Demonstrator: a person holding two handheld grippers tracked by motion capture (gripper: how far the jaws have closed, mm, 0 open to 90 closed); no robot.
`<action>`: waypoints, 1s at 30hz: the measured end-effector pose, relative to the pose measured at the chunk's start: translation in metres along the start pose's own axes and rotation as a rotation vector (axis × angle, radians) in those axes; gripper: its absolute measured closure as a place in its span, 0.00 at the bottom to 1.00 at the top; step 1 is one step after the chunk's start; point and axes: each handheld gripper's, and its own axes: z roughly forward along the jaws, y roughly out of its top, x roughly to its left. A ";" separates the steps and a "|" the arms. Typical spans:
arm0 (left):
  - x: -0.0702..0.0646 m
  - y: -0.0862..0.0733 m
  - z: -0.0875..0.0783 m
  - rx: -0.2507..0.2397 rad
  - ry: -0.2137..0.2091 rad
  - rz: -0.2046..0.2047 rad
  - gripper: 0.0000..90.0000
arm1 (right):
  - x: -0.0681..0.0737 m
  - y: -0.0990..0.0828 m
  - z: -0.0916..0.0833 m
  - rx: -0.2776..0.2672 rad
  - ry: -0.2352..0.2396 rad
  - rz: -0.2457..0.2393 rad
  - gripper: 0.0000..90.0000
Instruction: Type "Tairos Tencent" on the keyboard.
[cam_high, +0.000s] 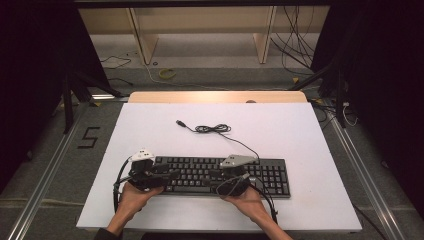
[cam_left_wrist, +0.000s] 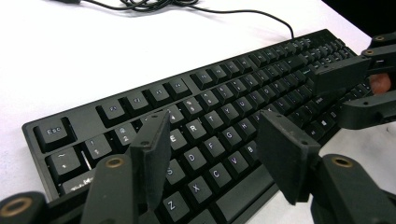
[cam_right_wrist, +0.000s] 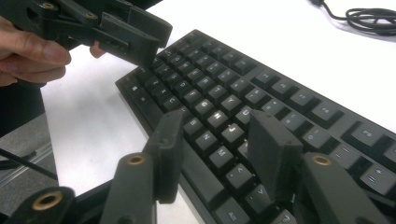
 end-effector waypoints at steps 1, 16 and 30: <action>0.000 -0.001 0.000 -0.002 -0.001 0.001 0.47 | 0.000 0.000 0.001 0.000 0.004 0.003 0.64; -0.002 -0.008 -0.008 -0.031 -0.012 0.010 0.38 | 0.003 0.004 0.014 0.016 0.026 -0.008 0.78; -0.002 -0.012 -0.013 -0.047 -0.006 0.005 0.36 | 0.007 0.007 0.026 0.041 0.029 -0.023 0.90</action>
